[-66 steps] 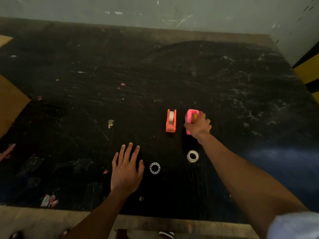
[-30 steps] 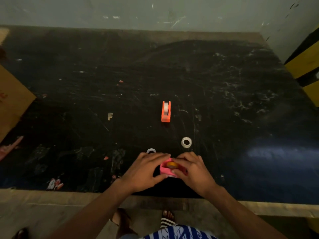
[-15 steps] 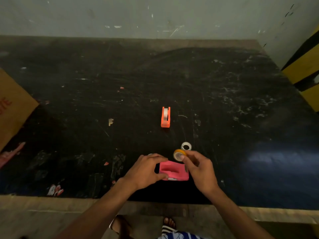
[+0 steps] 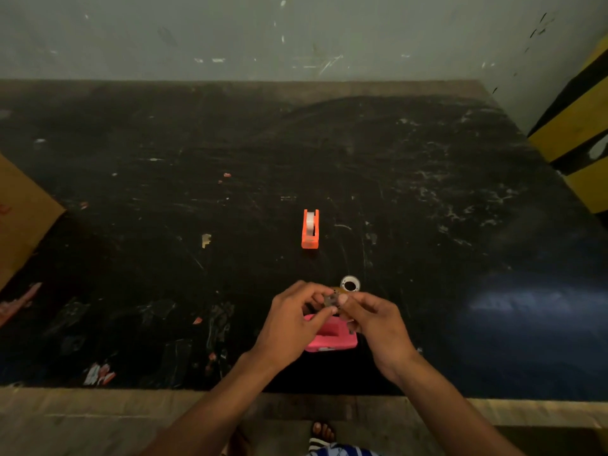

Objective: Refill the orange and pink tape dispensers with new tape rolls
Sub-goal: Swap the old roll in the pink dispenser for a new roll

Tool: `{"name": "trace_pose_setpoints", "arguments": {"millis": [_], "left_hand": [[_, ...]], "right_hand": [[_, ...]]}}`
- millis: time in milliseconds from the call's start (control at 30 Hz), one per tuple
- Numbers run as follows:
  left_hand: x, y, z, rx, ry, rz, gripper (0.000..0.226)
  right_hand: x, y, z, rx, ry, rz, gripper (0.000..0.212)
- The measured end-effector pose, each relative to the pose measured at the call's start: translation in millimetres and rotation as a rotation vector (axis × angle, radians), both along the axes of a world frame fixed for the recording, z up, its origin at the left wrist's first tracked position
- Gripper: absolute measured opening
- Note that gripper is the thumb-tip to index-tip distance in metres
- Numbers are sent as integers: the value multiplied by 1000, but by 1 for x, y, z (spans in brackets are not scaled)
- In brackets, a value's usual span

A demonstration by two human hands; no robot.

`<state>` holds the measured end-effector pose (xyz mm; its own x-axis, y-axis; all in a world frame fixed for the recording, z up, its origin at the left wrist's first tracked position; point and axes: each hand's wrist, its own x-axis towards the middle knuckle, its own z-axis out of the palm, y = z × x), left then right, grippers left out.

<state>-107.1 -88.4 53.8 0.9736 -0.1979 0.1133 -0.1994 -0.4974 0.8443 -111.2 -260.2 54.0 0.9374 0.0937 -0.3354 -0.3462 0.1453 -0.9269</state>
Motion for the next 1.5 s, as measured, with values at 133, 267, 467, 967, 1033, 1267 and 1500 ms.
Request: {"name": "trace_pose_setpoints", "arguments": {"millis": [133, 267, 467, 967, 1033, 1267, 1500], "left_hand": [[0, -2, 2, -86, 12, 94, 28], [2, 2, -1, -164, 64, 160, 25], [4, 6, -8, -193, 111, 203, 25], [1, 12, -11, -216, 185, 245, 28], [1, 12, -10, -229, 192, 255, 28], [-2, 15, -9, -242, 221, 278, 28], [1, 18, -3, -293, 173, 315, 27]], "right_hand": [[9, -5, -3, 35, 113, -72, 13], [23, -21, -11, 5, 158, -205, 10], [31, -57, -42, -865, -172, -76, 31], [53, -37, -42, -1151, -313, 132, 41], [63, -22, -35, -1173, -246, 292, 53], [76, -8, -30, -1233, -132, 454, 51], [62, -10, 0, -351, -27, 215, 39]]}}
